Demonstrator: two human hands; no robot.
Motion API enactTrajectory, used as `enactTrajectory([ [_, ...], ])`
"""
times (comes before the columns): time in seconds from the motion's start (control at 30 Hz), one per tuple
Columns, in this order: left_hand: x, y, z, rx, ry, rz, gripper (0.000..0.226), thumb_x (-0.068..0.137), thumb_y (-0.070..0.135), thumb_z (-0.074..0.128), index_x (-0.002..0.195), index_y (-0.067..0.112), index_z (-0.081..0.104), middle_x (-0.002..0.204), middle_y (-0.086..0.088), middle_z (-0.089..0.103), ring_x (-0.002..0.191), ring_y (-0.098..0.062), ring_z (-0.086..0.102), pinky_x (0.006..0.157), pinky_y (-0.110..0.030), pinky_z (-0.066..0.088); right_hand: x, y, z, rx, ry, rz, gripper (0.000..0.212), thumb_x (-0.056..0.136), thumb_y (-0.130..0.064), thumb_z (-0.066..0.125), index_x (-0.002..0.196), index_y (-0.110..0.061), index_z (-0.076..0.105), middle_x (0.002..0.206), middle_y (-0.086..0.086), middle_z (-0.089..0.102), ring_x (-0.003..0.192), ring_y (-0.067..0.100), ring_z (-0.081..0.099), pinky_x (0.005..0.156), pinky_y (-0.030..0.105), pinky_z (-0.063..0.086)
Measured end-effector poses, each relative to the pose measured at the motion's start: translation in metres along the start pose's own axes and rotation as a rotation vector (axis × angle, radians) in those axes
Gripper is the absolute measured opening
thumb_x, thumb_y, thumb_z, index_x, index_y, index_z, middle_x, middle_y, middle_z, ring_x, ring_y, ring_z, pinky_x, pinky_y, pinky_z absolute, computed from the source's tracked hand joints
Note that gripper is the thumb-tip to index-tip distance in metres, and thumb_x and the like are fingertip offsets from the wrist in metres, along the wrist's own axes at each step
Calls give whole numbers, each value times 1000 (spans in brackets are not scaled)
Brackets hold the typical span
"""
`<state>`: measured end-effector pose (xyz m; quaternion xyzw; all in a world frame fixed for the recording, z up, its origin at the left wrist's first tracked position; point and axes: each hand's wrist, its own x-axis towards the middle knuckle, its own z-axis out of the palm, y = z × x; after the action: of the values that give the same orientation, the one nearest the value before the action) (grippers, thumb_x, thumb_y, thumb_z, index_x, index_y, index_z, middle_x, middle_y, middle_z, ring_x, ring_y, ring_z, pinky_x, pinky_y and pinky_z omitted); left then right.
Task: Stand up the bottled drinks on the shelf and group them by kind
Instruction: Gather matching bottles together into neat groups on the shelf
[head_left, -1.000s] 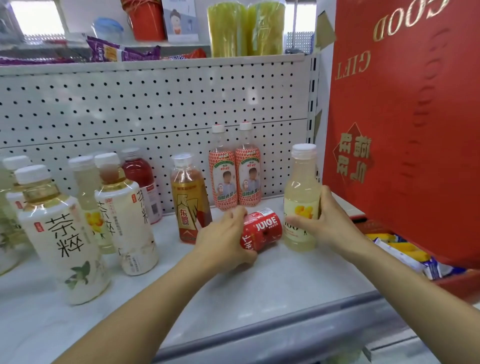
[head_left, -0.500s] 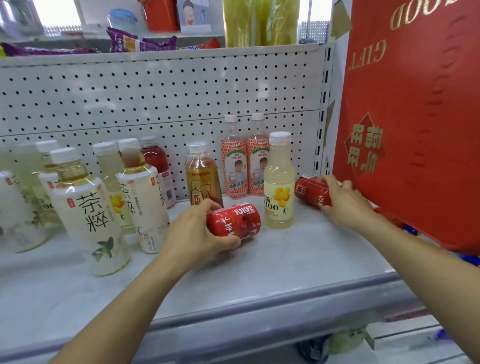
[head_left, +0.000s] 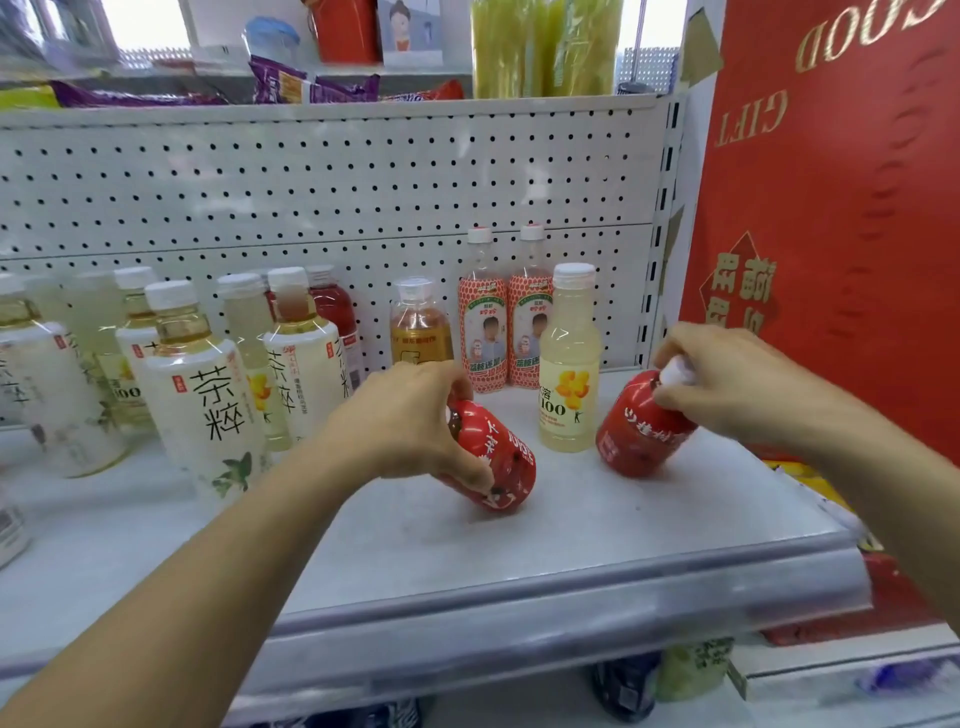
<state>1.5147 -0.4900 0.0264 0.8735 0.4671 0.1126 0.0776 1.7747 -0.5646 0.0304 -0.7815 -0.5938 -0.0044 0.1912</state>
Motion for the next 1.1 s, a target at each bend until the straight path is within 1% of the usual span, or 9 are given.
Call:
enactTrajectory([
  [0.1,7,11,-10,22,-89,25,72,61,50,89,121,29,54,120,7,58,102,-16,56,83,-28,51,0,-11,-7,162,-29,-66,21,84,-23,71,102,-23,61,106,-1,62,91,16,60,68,32,50],
  [0.2,11,16,-10,-45,-102,31,72,59,51,89,120,29,56,119,7,57,102,-17,56,81,-30,49,-3,-18,1,262,-8,-118,21,84,-23,73,102,-23,62,98,-7,63,86,7,60,68,28,50],
  [0.33,9,19,11,-319,20,21,66,58,50,89,112,27,59,106,10,64,99,-15,63,81,-33,53,-16,-10,20,533,54,-121,25,85,-27,75,107,-27,64,103,-13,65,92,1,61,71,23,46],
  [0.4,9,20,31,-491,88,3,67,60,50,88,116,27,59,111,9,66,102,-14,63,89,-37,54,-28,-3,36,695,52,-85,27,85,-33,74,109,-32,63,106,-18,65,98,-1,60,74,22,44],
  [0.53,6,24,71,-867,150,-71,72,70,34,86,129,36,46,117,12,58,109,-13,59,97,-36,50,-45,6,71,880,-51,-38,71,76,-28,83,130,-43,40,118,-20,56,104,-2,58,84,23,47],
  [0.63,-1,27,88,-922,165,-117,84,67,24,90,127,41,33,116,13,51,108,-12,56,97,-35,49,-45,7,84,903,-42,1,86,72,-24,87,135,-42,30,116,-20,50,102,-1,55,87,24,44],
  [0.8,-7,29,90,-929,184,-157,90,66,25,91,137,29,35,121,5,58,111,-15,60,103,-45,50,-44,1,85,869,-18,-5,77,73,-30,86,132,-30,36,114,-13,55,100,1,56,92,31,47],
  [0.87,-15,30,87,-969,209,-206,89,70,30,88,138,28,32,122,4,57,110,-15,59,101,-41,49,-47,-1,84,881,-8,-9,75,74,-32,84,132,-30,36,115,-11,55,101,4,56,91,32,46],
  [1.1,-69,26,74,-1102,325,-273,74,77,47,78,133,34,32,119,8,57,104,-9,61,90,-35,53,-78,-33,76,1028,41,-84,64,80,-35,78,129,-34,37,110,-14,56,95,3,59,72,21,46],
])
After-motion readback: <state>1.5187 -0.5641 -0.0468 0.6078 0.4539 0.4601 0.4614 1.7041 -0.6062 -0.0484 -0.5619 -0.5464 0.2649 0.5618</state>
